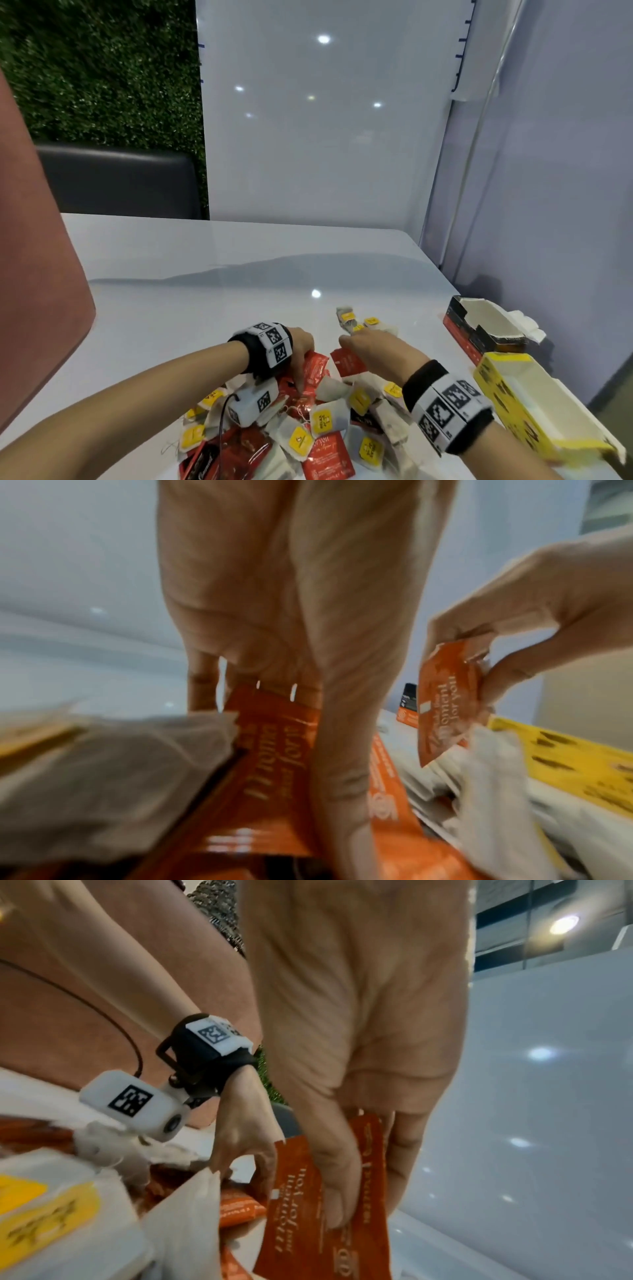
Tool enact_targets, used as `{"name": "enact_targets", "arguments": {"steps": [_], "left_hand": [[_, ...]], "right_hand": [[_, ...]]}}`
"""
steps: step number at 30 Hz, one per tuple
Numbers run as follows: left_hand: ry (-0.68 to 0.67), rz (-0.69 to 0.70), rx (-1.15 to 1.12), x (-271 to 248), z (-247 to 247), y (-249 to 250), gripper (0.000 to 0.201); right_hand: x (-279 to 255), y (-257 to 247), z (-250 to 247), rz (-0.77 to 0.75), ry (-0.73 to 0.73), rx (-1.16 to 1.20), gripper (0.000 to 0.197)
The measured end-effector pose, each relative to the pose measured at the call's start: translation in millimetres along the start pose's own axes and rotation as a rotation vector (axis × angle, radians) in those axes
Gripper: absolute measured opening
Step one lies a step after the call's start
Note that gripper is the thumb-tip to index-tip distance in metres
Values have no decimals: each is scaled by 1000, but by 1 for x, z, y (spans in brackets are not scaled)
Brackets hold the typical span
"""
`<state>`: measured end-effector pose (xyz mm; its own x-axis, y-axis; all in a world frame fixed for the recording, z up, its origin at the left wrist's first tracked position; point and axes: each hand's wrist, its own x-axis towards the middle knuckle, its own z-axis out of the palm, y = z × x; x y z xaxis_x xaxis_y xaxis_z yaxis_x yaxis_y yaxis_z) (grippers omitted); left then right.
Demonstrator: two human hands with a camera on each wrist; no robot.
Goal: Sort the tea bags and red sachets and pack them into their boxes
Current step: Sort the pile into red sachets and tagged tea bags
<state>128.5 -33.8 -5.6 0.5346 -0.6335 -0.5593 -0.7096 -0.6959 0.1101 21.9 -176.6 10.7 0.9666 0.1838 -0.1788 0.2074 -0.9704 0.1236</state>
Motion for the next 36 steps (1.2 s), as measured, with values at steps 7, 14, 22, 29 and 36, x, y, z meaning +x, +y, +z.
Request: {"name": "enact_targets", "arguments": {"steps": [7, 14, 22, 29, 36], "left_hand": [[-4, 26, -199, -11, 2, -15, 42], [6, 123, -479, -23, -14, -27, 26], [520, 175, -1085, -52, -42, -34, 11], [517, 197, -1719, -58, -22, -44, 39], [569, 207, -1620, -61, -29, -36, 36]], "right_hand": [[-4, 13, -9, 194, 220, 492, 9], [-2, 7, 10, 230, 155, 1054, 23], [7, -7, 2, 125, 432, 1671, 29], [28, -21, -24, 315, 733, 1563, 40], [46, -47, -56, 140, 452, 1295, 37]]}}
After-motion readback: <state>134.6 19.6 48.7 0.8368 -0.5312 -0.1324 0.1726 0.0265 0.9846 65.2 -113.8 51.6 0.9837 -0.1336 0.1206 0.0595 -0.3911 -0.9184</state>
